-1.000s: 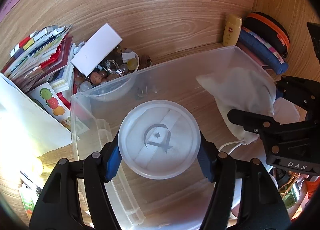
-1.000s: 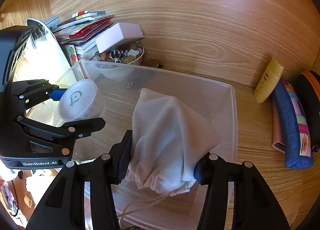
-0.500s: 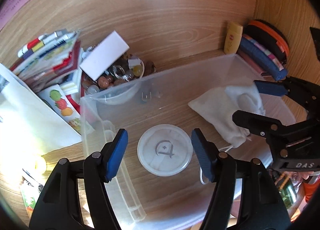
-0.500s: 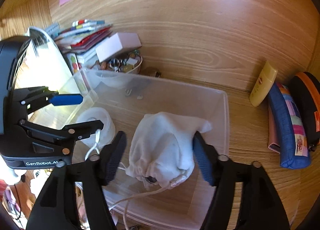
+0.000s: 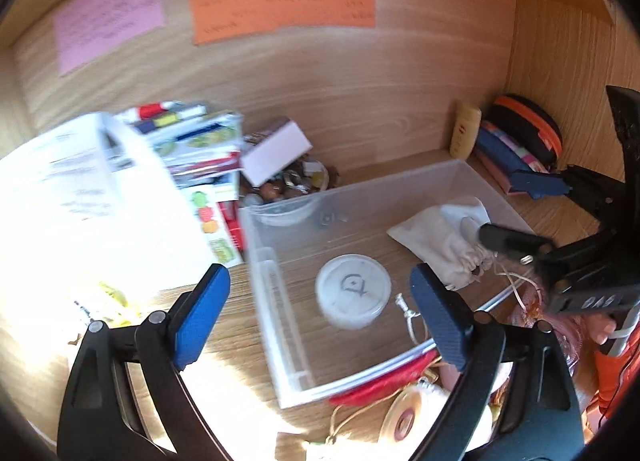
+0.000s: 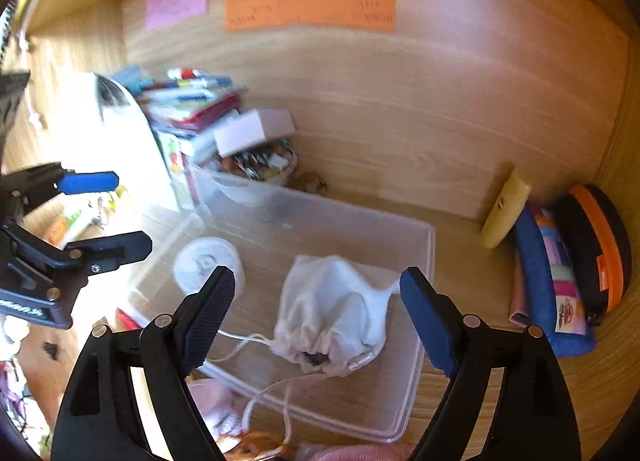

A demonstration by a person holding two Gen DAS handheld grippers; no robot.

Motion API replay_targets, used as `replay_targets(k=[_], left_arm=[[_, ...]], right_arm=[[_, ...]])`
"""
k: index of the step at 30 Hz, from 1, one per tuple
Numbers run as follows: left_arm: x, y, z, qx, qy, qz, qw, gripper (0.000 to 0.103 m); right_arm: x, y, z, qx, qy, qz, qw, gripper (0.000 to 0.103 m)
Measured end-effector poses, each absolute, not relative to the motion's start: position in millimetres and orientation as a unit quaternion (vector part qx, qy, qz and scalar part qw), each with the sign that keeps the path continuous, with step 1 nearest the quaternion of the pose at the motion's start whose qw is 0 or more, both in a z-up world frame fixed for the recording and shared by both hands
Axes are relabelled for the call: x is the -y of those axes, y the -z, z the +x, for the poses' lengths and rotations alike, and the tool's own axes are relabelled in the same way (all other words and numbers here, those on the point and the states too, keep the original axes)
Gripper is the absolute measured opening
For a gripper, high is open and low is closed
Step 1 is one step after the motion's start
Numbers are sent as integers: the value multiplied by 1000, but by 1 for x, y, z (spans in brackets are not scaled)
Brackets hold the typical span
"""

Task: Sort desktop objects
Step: 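Move both open tools back toward the items on the desk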

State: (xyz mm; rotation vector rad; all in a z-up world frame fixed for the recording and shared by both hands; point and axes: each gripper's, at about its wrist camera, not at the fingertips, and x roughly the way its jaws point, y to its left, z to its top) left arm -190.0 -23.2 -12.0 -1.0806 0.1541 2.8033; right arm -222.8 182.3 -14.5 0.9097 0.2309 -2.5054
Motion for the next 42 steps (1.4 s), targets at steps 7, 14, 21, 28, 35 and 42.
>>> replay_targets(k=[7,14,21,28,35,42], left_arm=[[48,3,-154,-16,-944,-326,56,98],[69,10,-132,5,-945,-326,36,100],[73,24,-107,13,-941,-336,29,100],[69,34,-70,-14,-945,-327,17,100],[86,44,-43,-1,-940,-340,21,101],[96,58,-22,-2,-936,-353,6,101]], right_arm=[[-199,-11,-195,-60,925,298,229,92],[-220,-7,-170,-15,922,304,242,97],[-225,14,-151,8,913,331,238,97],[-223,27,-120,4,911,329,250,97],[-207,45,-100,-6,910,336,243,97],[-191,57,-89,4,903,344,257,97]])
